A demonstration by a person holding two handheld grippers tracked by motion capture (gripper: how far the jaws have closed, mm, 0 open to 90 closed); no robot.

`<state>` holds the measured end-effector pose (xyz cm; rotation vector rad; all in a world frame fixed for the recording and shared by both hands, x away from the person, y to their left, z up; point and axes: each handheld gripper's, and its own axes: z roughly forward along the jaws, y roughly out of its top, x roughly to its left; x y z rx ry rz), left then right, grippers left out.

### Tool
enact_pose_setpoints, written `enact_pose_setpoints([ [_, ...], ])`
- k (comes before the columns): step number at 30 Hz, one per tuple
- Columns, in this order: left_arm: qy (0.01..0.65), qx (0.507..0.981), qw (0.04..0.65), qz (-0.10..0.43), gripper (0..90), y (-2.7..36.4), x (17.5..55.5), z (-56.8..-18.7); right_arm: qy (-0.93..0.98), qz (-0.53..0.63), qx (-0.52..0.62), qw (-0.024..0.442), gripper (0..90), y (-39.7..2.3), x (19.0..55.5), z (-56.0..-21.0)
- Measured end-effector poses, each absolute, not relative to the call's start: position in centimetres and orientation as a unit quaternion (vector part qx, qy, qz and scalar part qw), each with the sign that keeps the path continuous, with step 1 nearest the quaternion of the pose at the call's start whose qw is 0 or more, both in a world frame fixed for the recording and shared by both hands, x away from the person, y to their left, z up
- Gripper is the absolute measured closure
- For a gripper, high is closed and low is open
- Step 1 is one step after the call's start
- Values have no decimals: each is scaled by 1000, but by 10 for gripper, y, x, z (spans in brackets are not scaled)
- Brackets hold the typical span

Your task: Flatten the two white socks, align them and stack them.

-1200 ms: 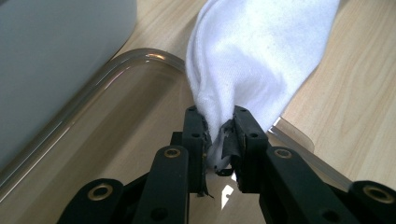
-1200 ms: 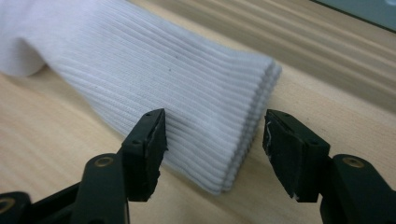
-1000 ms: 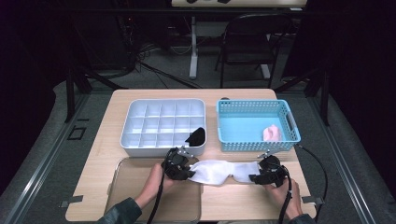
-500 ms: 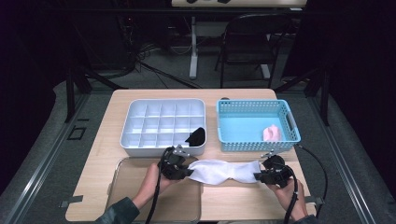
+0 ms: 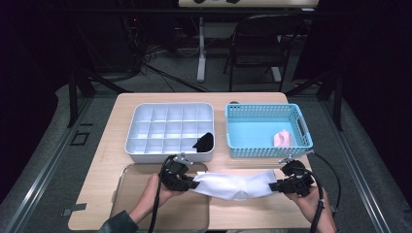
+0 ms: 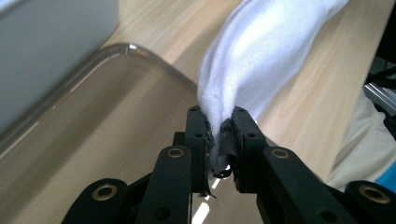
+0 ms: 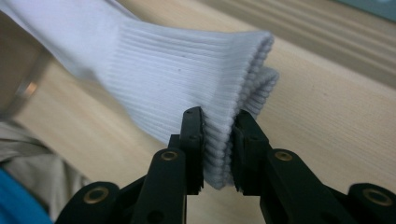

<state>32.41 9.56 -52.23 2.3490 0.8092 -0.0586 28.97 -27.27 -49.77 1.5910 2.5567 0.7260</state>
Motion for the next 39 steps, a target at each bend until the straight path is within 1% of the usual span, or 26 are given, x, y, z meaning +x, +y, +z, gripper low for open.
enact_pose_setpoints([
  [3,312,902,298,-14,782,92,332,-533,834,203,514,12,730,-271,306,-520],
  [4,312,904,291,0,765,91,334,-535,835,203,511,17,719,-271,310,-526],
  [5,314,904,290,3,757,91,337,-536,835,202,510,28,714,-269,313,-531],
  [6,321,901,291,4,729,91,339,-537,837,193,511,33,685,-269,317,-534],
  [7,325,900,291,8,681,92,340,-537,832,201,516,40,661,-271,320,-537],
  [9,327,897,296,3,640,94,341,-536,830,198,520,44,638,-276,322,-540],
  [11,328,896,301,9,571,98,339,-532,820,210,530,45,600,-280,319,-538],
  [14,334,890,310,12,546,103,337,-527,813,228,533,49,602,-282,313,-535],
  [17,345,887,307,5,537,103,337,-531,817,214,533,44,608,-279,314,-542],
  [18,346,888,303,6,536,103,337,-532,813,219,538,41,628,-278,314,-545],
  [19,345,890,298,7,537,102,337,-534,815,215,536,40,656,-278,315,-546],
  [20,344,892,292,3,539,101,336,-537,815,215,536,40,658,-277,315,-548],
  [21,346,892,292,-1,541,100,336,-539,818,211,534,42,682,-277,316,-549],
  [25,344,895,285,-6,568,94,337,-544,821,213,529,38,721,-278,317,-550],
  [27,342,895,287,-6,612,92,336,-545,815,224,534,42,751,-278,316,-551],
  [29,338,896,288,-5,707,90,336,-546,820,220,525,55,777,-278,315,-550],
  [31,333,898,288,-6,770,89,335,-547,822,223,521,60,794,-277,314,-550],
  [32,331,898,290,-6,783,88,334,-547,821,223,522,64,797,-277,314,-549],
  [35,328,898,294,-6,807,87,332,-549,818,229,524,60,805,-280,314,-549],
  [39,327,896,301,-7,808,85,331,-549,810,239,533,49,809,-284,315,-548],
])
